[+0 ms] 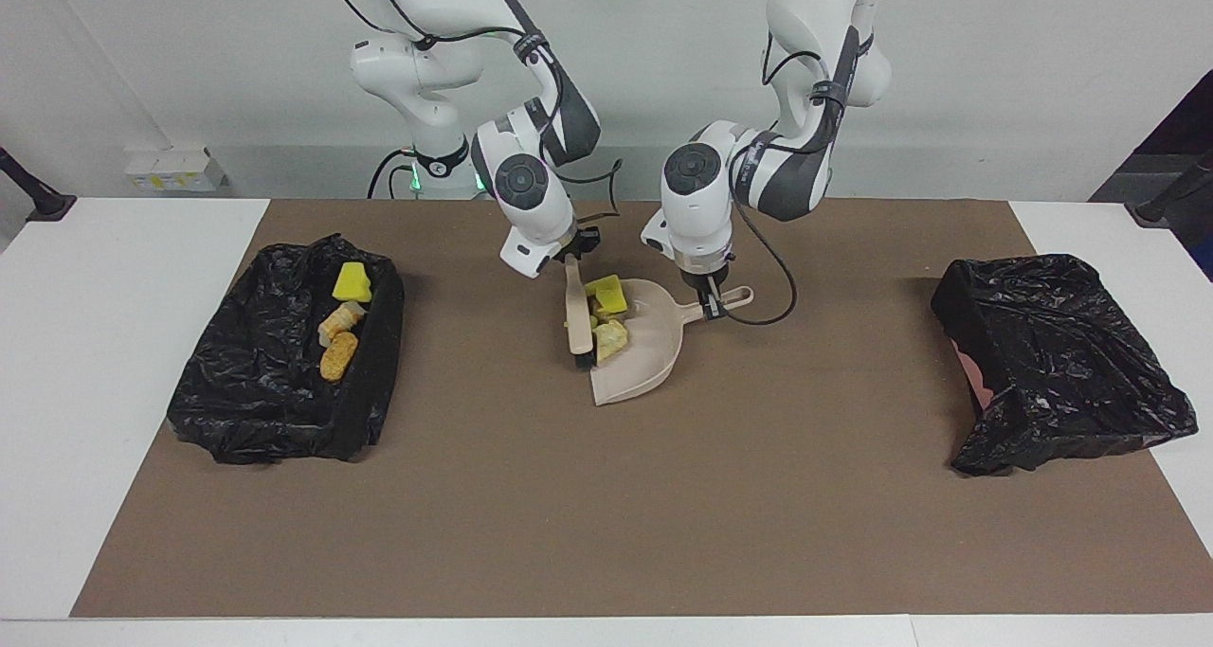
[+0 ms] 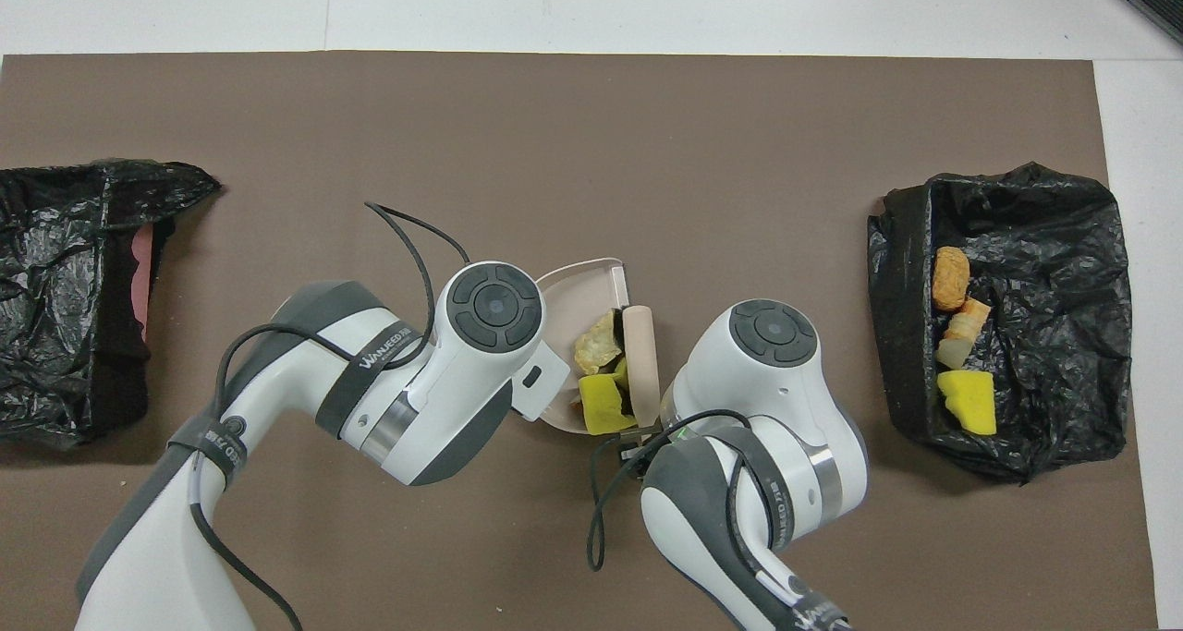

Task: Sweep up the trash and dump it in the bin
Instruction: 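Brush the pieces into the dustpan held by the left gripper, then carry the dustpan to the other black bag and tip it with the left gripper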

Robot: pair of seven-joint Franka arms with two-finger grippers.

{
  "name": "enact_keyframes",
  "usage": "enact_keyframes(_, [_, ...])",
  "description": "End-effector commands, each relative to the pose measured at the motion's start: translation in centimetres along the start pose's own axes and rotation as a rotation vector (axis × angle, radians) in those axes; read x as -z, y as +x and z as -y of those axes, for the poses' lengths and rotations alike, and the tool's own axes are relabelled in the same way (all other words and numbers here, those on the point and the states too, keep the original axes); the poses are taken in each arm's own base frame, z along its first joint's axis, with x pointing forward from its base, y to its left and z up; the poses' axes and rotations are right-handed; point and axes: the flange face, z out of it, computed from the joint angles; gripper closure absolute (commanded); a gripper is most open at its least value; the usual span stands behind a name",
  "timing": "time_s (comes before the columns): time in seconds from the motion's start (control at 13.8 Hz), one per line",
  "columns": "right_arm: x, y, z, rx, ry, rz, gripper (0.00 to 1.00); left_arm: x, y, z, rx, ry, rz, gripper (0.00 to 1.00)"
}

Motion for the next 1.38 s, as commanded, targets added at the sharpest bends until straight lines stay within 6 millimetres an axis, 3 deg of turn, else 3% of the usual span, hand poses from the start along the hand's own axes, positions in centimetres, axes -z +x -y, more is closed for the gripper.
enact_keyframes(0.0, [2.0,0.7,3.3,0.016,0.079,0.015,1.0,-0.9,0.2,-1.2,0.001,0.036,-0.021,1.0])
enact_keyframes(0.15, [5.2,0.2,4.1,0.045,0.07,0.021,1.0,-1.1,0.2,-0.7,0.002,0.048,-0.037,1.0])
enact_keyframes(0.36, [10.2,-2.0,2.2,0.06,-0.018,-0.008,1.0,-1.2,-0.2,-0.1,0.015,0.056,-0.05,1.0])
enact_keyframes(0.44, [10.8,-2.8,2.0,0.067,-0.052,-0.006,1.0,-1.3,-0.7,0.5,0.025,0.06,-0.057,1.0])
enact_keyframes(0.8, [10.5,-5.0,1.5,0.096,-0.226,-0.017,1.0,-2.7,-4.2,3.9,0.071,-0.003,-0.16,1.0])
enact_keyframes(1.09, [9.6,-10.1,5.8,-0.125,-0.302,-0.051,1.0,-2.1,-8.5,7.4,0.049,-0.017,-0.253,1.0])
enact_keyframes(1.31, [7.4,-13.3,8.0,-0.184,-0.2,-0.007,1.0,0.2,-11.5,10.0,0.024,-0.004,-0.266,1.0])
